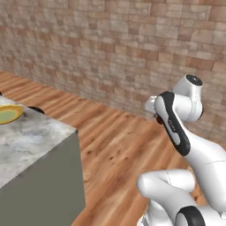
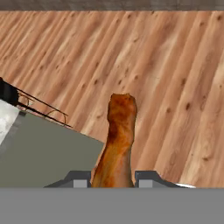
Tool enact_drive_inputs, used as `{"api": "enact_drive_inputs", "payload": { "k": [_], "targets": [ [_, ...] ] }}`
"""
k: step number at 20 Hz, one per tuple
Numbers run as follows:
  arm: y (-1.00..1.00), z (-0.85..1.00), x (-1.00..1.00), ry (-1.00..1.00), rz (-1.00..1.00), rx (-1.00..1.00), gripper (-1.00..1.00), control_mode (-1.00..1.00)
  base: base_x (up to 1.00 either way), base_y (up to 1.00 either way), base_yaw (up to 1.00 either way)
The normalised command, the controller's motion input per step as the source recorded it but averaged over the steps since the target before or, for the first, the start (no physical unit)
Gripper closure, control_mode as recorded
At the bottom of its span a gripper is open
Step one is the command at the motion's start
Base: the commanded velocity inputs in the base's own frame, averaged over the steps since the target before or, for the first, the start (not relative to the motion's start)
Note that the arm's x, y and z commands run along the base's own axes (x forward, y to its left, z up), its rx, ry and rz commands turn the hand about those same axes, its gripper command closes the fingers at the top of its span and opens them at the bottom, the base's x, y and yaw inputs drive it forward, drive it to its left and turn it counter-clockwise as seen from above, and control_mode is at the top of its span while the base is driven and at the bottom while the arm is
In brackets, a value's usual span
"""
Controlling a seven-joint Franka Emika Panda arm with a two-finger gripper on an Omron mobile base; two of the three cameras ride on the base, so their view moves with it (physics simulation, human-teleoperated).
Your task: Take the chicken drumsticks from the pan and place one on each plate on the dining counter.
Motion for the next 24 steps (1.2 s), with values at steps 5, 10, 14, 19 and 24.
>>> {"api": "enact_drive_inputs", "payload": {
  "k": [5,10,14,19,24],
  "targets": [
    [0.00,0.00,0.00,0.00,0.00,0.00,1.00,1.00,1.00,-0.61,0.55],
    [0.00,0.00,0.00,0.00,0.00,0.00,1.00,1.00,1.00,-0.53,0.58],
    [0.00,0.00,0.00,0.00,0.00,0.00,1.00,1.00,1.00,-0.57,0.59],
    [0.00,0.00,0.00,0.00,0.00,0.00,1.00,1.00,1.00,-0.62,0.58],
    [0.00,0.00,0.00,0.00,0.00,0.00,1.00,1.00,0.98,-0.70,0.58]
  ]
}}
